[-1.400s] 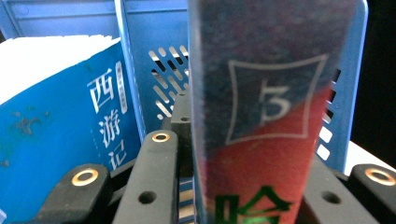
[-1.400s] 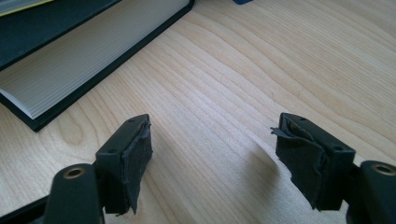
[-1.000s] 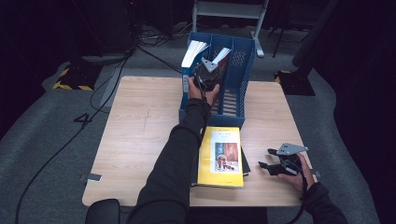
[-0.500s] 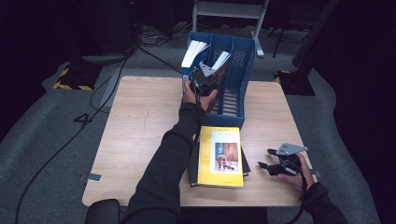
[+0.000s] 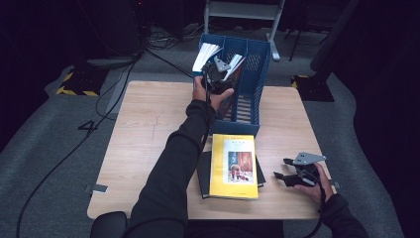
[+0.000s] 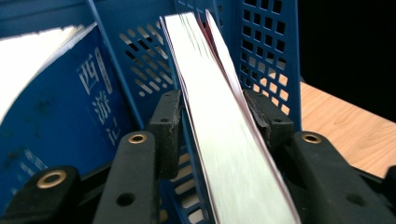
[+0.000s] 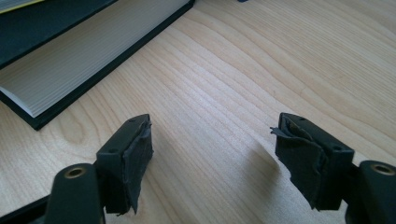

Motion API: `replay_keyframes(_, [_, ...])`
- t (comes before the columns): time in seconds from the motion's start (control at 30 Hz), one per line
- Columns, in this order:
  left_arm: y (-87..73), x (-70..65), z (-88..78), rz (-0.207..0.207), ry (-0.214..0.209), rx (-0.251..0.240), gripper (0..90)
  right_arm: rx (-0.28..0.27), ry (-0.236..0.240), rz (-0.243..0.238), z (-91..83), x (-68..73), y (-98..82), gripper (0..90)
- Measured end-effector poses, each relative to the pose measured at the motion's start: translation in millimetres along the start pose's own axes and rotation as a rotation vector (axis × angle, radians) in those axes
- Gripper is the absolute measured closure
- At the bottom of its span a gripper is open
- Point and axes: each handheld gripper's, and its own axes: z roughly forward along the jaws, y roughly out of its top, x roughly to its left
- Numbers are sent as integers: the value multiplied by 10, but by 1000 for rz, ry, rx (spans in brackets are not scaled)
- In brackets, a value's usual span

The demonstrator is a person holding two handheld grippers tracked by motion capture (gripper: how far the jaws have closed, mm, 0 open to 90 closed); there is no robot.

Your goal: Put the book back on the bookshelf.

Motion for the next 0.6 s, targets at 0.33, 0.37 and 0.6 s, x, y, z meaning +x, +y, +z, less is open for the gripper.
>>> replay_keyframes(0.33, [74, -48, 90, 21, 24, 81, 708, -1, 6, 1, -1, -5, -2, 279])
replay_keyframes(0.37, [78, -46, 90, 19, 24, 84, 714, -1, 6, 1, 0, -5, -2, 279])
replay_keyframes(0.6, [59, 14, 138, -23, 47, 51, 734, 0, 6, 4, -1, -1, -1, 281])
